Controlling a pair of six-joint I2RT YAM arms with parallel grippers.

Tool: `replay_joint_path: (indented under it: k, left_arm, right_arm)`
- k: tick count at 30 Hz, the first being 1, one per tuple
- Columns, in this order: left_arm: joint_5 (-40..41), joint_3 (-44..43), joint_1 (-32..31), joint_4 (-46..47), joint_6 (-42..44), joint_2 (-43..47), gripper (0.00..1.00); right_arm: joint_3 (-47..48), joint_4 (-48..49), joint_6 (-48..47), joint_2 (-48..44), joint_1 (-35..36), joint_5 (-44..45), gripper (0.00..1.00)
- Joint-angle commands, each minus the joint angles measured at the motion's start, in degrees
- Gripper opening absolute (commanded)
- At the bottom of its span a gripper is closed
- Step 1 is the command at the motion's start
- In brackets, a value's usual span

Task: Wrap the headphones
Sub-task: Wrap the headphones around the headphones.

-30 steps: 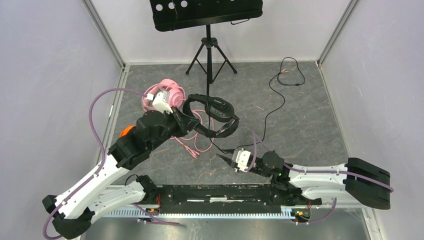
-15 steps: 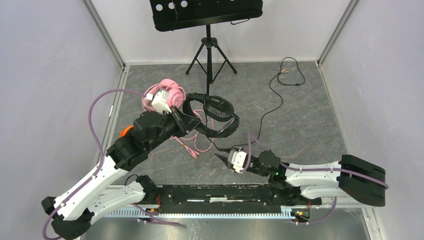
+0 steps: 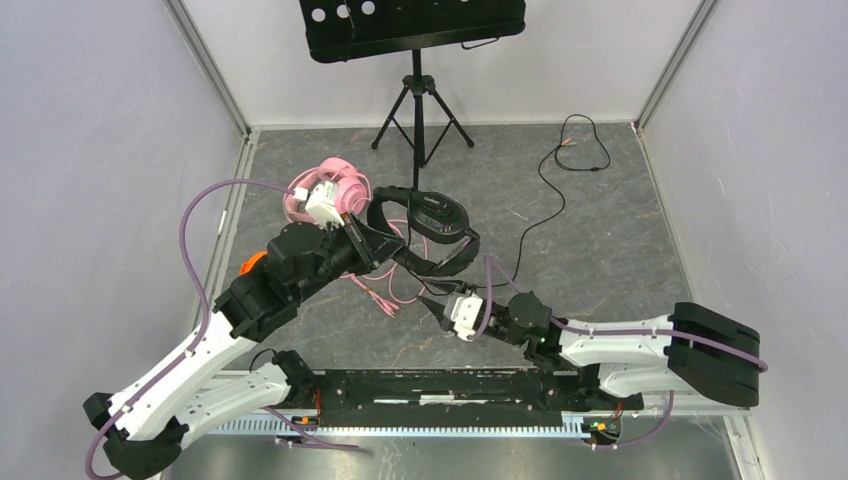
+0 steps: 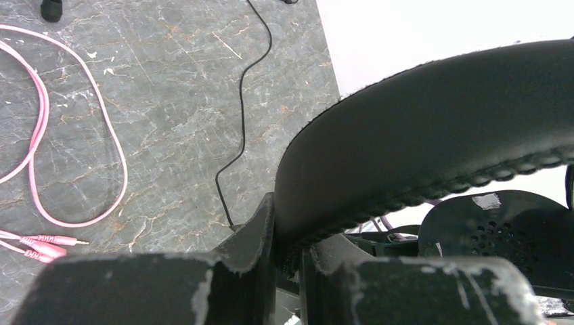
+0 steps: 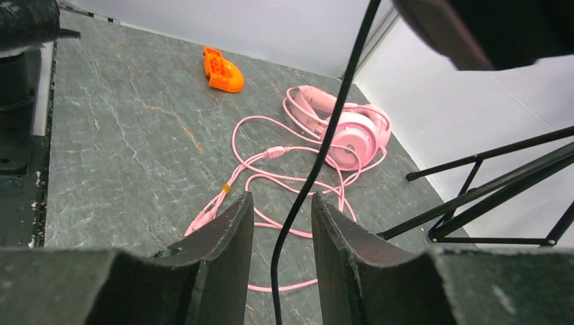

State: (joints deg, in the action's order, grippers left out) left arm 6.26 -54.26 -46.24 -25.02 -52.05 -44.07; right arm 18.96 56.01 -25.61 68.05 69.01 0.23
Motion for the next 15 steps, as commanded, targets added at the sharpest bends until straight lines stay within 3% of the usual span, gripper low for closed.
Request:
replay_joint_path:
  k: [1,4,10,13,15]
  left_arm:
    - [-1.74,-0.24,0.06,5.92,-3.75,0.87,0.02]
    - [-2.51,-0.18,0.08,6.35,-4.15,0.85,0.02]
    - [-4.42,-1.91,0.05,7.00,-3.37,0.12,0.02]
    - [-5.51,-3.66,0.08,6.69,-2.64,-0.09,0.02]
    - [-5.60,-4.55,0.03,5.81,-2.07,0.26,0.02]
  right_arm:
    - [2.57,3.76,-2.15,2.37,0.40,2.00,0.42]
    - [2.57,5.30,-2.10,3.99,0.42,2.41,0.41]
    - [2.50,6.09,-0.57,8.11,0.40,2.01,0.10]
    - [0.59,8.10,-0.02,8.46,0.40,3.70,0.00]
    - [-1.04,9.21,0.18,7.56,0.33,5.81,0.00]
